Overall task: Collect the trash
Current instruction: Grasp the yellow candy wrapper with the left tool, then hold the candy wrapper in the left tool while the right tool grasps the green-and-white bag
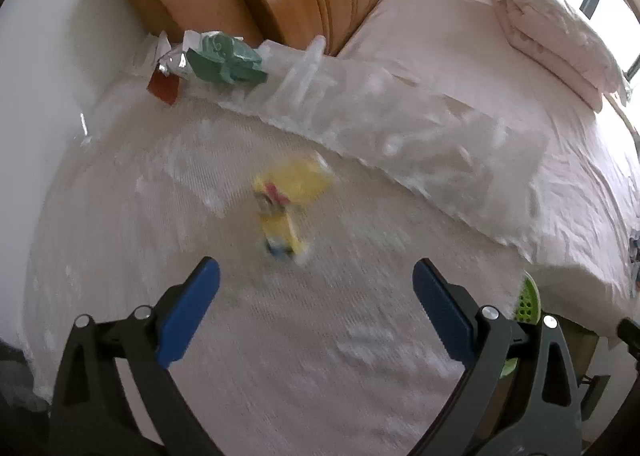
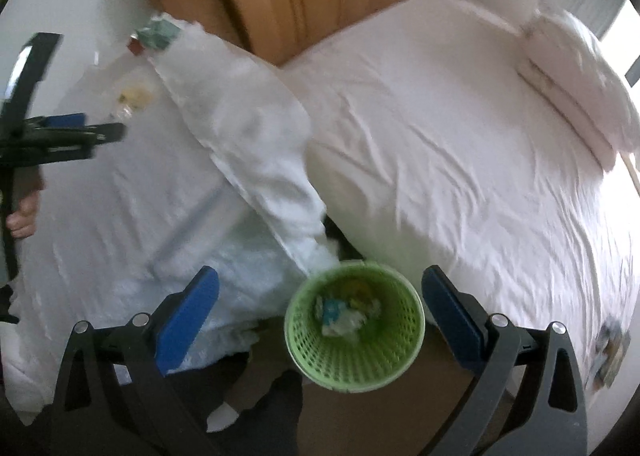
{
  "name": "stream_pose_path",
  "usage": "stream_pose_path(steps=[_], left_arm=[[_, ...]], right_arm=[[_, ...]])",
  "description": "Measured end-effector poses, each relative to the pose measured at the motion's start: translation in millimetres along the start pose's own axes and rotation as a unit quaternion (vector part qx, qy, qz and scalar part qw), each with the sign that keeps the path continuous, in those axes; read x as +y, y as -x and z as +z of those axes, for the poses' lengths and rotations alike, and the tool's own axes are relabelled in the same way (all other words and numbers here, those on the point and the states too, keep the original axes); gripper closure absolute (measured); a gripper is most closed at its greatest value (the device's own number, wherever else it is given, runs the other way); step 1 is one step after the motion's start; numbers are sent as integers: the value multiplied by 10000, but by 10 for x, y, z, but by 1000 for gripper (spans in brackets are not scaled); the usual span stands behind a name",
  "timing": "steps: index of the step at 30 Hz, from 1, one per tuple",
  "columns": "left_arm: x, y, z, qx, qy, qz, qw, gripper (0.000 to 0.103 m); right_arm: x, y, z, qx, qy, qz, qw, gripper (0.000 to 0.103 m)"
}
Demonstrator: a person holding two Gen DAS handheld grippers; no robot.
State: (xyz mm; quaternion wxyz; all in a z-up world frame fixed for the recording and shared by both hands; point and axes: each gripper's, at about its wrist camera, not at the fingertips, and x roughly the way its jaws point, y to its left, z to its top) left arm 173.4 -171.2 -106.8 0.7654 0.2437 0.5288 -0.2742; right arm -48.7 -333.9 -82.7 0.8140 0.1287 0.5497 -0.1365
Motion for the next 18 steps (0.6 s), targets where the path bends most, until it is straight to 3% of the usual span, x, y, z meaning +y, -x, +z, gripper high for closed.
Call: stream_pose_path(steps=[4, 14, 18], left_arm=[[57, -212, 114, 92, -78, 48, 9999, 24], [184, -349, 201, 121, 85, -263, 9995, 80], [271, -359, 198, 88, 199, -412, 9989, 85]], right_arm=[[225, -27, 317, -42, 224, 92, 9997, 2], [530, -99, 581, -23, 442, 334, 9985, 2], [610, -124, 638, -9, 527, 382, 9979, 2]])
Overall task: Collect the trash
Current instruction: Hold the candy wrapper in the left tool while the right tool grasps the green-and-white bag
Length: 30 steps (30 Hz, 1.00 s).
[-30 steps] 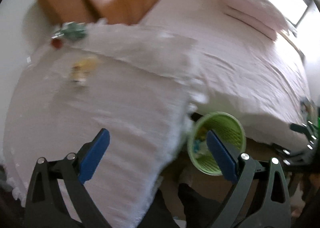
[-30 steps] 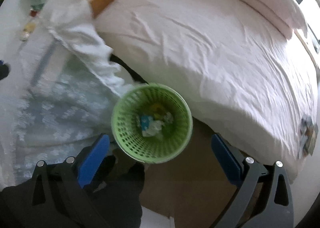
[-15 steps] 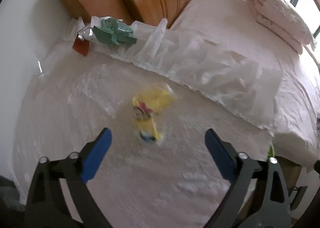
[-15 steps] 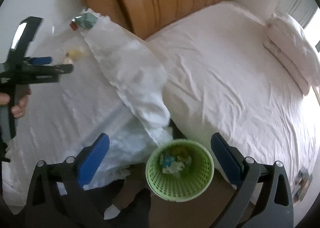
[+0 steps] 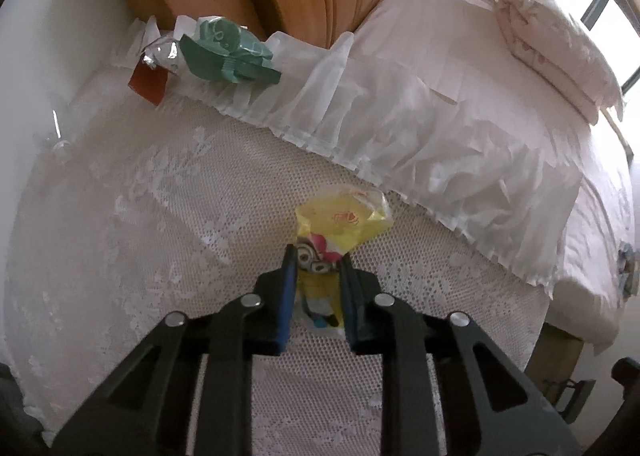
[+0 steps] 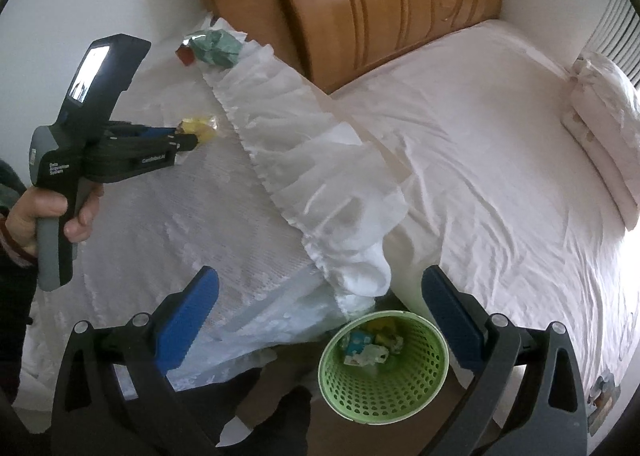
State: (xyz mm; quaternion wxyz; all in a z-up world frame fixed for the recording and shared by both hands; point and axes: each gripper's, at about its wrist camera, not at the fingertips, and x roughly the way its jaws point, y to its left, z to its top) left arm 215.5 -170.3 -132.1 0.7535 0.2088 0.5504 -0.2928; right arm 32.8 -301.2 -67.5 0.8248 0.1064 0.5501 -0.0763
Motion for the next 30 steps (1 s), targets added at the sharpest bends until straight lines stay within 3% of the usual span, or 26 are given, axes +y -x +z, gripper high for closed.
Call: stream_pose_path(steps=[9, 13, 19, 26, 30], left_arm=[[291, 199, -257, -184, 562, -113, 9982, 85], [551, 419, -555, -311, 1031, 92, 9941, 85], [939, 585, -947, -224, 1509, 197, 9881, 85], [1325, 713, -1229, -294, 1920, 309, 9805, 85], [1522, 764, -1433, -336, 2160, 349, 9752, 85]], right_arm=[[175, -27, 104, -42, 150, 193, 9997, 2], [353, -91, 293, -84, 274, 335, 9990, 2], [876, -441, 857, 210, 590, 752, 9952, 2], [1491, -840, 1673, 360, 1385, 342, 9891, 2], [1694, -1197, 2144, 480, 1532, -221, 9868, 3]])
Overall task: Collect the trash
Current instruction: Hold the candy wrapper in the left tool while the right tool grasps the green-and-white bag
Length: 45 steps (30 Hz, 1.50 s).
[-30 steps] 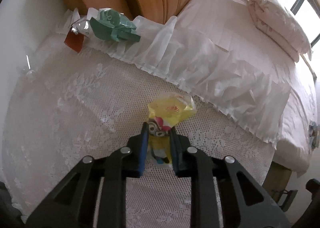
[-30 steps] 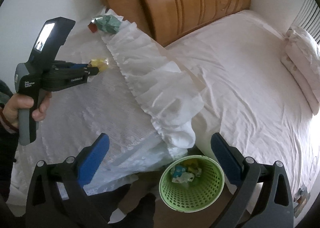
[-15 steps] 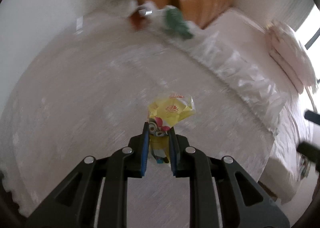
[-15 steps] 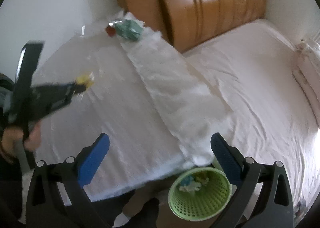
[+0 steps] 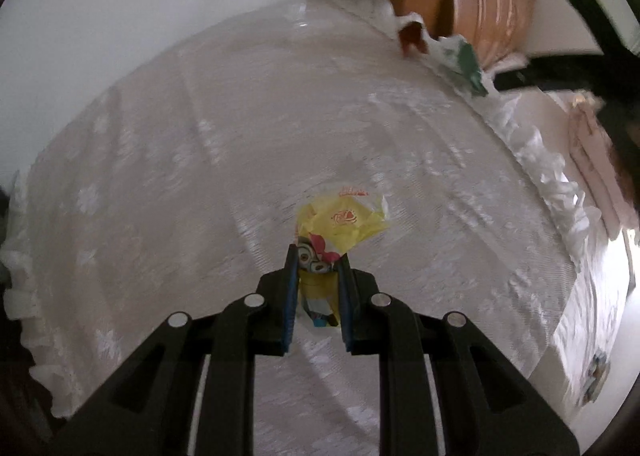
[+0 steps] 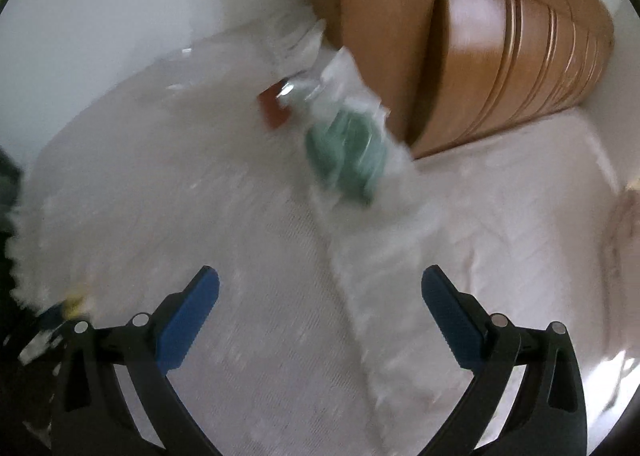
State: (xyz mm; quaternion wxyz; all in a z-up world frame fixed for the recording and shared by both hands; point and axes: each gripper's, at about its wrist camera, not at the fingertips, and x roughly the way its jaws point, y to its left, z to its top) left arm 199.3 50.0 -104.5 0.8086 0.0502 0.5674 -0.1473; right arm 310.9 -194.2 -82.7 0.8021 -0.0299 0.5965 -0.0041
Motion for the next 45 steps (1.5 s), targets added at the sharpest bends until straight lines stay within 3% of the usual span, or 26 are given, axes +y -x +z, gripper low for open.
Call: stream_pose_path(steps=[8, 11, 13, 15, 25, 29, 36, 45], left_arm=[[293, -24, -181, 154, 249, -120, 9995, 85], [312, -38, -227, 210, 253, -204, 9992, 85], [302, -47, -240, 223, 232, -223, 9992, 85], [299, -57, -228, 232, 222, -243, 9992, 85], [251, -32, -258, 234, 157, -272, 9992, 85], [183, 8, -336, 250, 75, -317, 9992, 85], [-26, 88, -584, 360, -69, -413, 9985, 85], [-414, 226, -882, 452, -480, -366, 9972, 85]], right_arm=[[12, -493, 445, 476, -57, -257, 9985, 3], [8, -585, 467, 599, -110, -185, 9980, 17], [5, -610, 469, 606, -180, -141, 9979, 41], [-10, -598, 473, 534, -227, -120, 9982, 51], [36, -298, 215, 216, -255, 231, 9992, 56], [153, -102, -110, 91, -111, 479, 9987, 56], [504, 216, -1065, 130, 245, 1051, 9941, 56], [668, 607, -1878, 128, 509, 1131, 9922, 56]])
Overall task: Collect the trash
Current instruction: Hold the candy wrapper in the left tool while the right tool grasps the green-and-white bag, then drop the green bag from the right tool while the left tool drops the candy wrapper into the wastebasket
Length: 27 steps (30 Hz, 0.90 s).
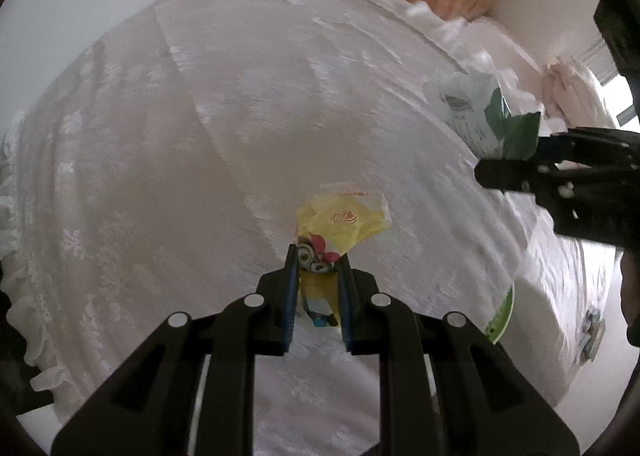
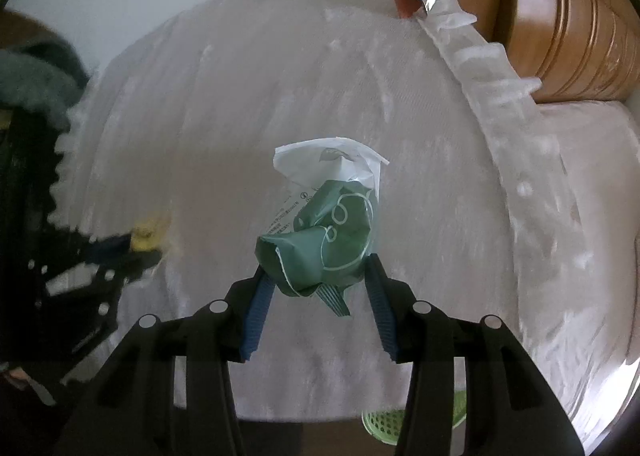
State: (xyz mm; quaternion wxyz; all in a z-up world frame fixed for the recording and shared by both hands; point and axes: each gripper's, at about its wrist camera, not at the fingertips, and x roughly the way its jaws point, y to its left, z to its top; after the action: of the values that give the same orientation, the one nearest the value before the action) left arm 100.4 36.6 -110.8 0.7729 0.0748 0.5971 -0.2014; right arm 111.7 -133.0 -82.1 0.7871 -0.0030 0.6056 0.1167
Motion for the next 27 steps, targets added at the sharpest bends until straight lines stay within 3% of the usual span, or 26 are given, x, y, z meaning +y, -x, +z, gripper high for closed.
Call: stream_pose_path(steps=[3, 7, 12, 13, 19, 21, 23, 27], left_arm=[[-258, 13, -39, 29, -340, 57, 9994, 85], [-697, 54, -95, 43, -1005, -22, 9949, 85], [-1431, 51, -173, 110, -1819, -438, 9823, 85], [-1606, 26, -203, 159, -2006, -550, 9780, 85], [-2615, -375, -462, 776, -3040, -1010, 9441, 85], [-2888, -518, -546, 952, -3269, -1040, 9345, 85], [-3182, -686, -635, 1189, -3487, -1146, 9226, 85], [-3561, -897, -813, 1412, -3799, -1122, 9073, 85]], right_arm=[[-44, 90, -210, -76, -62, -79, 9999, 56], [-336, 371, -740, -227, -488, -264, 9982, 56], [-704, 525, -1390, -293, -1088, -408, 9928, 56], [-854, 585, -1669, -305, -1360, -491, 9890, 56], [-1385, 725, -2551, -246, -2328, -761, 9692, 56], [-1521, 749, -2809, -190, -2576, -823, 9626, 56], [-1554, 751, -2852, -172, -2624, -838, 9611, 56], [-1794, 782, -3334, -71, -2978, -899, 9504, 56]])
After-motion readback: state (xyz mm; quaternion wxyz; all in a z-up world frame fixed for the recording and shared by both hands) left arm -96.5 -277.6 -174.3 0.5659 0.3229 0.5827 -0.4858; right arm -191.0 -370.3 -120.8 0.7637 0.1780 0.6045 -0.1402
